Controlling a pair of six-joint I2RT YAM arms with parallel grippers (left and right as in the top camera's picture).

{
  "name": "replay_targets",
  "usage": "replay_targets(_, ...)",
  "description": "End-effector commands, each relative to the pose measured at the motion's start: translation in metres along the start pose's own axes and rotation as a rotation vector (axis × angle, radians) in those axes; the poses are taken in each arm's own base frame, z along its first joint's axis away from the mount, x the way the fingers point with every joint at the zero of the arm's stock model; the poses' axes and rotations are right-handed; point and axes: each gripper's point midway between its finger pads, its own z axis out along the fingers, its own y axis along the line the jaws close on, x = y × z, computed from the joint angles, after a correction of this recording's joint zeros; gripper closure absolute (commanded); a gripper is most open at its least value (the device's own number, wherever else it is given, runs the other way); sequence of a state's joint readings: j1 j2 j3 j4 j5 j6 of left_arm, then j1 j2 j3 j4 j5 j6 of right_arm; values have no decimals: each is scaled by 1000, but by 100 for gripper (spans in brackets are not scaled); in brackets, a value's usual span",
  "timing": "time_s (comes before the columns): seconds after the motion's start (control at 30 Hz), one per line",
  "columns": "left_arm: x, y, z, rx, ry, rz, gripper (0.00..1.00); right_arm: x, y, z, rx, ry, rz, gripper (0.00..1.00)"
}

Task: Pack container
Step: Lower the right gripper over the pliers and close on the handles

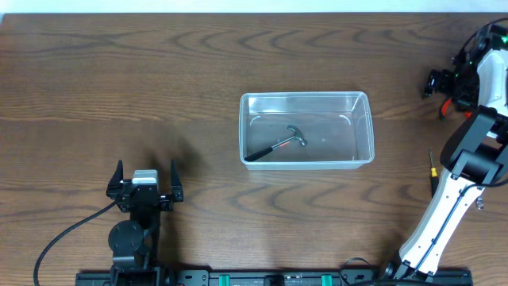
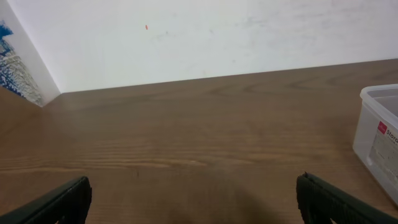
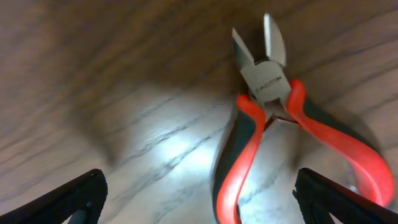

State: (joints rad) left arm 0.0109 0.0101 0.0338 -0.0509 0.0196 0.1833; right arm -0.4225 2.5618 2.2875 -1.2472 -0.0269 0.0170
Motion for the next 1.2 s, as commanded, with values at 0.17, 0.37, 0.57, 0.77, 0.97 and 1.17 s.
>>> replay_targets(0.17, 17, -2, 2, 1, 42, -3, 2, 0, -2, 11, -6, 14, -9, 1)
replay_targets(0.37, 17, -2, 2, 1, 42, -3, 2, 0, -4, 11, 2, 11, -20, 2)
replay_targets(0.57, 17, -2, 2, 1, 42, -3, 2, -5, -4, 11, 4, -9, -18, 21)
replay_targets(0.77, 17, -2, 2, 1, 42, -3, 2, -7, -5, 11, 4, -15, -11, 48)
replay_targets(0.97, 17, -2, 2, 1, 42, -3, 2, -8, -5, 10, 4, -20, -5, 70)
replay_targets(1.17, 17, -2, 2, 1, 42, -3, 2, -11, -4, 2, 4, -30, -6, 91)
